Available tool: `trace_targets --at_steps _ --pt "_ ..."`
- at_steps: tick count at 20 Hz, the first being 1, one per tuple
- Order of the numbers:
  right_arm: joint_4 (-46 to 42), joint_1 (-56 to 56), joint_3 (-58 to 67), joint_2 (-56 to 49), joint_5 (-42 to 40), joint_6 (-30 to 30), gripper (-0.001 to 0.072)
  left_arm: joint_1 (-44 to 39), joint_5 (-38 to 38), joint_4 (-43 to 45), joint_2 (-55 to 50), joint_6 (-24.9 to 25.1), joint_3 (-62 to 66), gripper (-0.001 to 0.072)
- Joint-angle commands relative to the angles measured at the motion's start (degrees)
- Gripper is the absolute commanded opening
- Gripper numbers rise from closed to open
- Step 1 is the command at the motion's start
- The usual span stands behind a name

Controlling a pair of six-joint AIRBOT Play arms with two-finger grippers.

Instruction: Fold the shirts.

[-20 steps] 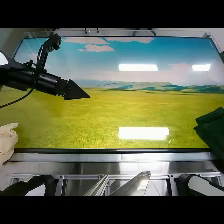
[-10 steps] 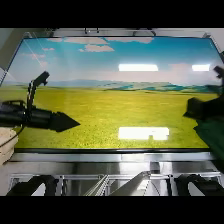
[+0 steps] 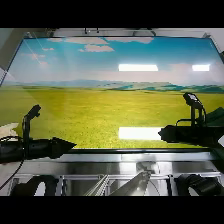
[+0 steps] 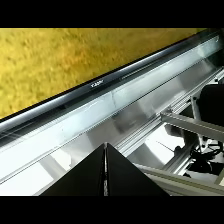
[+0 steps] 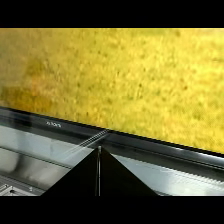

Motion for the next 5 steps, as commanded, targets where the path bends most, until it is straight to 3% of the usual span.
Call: trace_targets --at_steps 1,5 --pt "1.5 0.6 -0.7 0.4 -0.5 -0.6 0.0022 1.9 -2.7 0.1 4.3 -0.4 -0.9 0.0022" --pt "1.5 0.6 -0.7 0.4 -0.5 -0.6 0.0022 2.2 -2.8 0.1 7.1 -1.5 -0.9 0.0021"
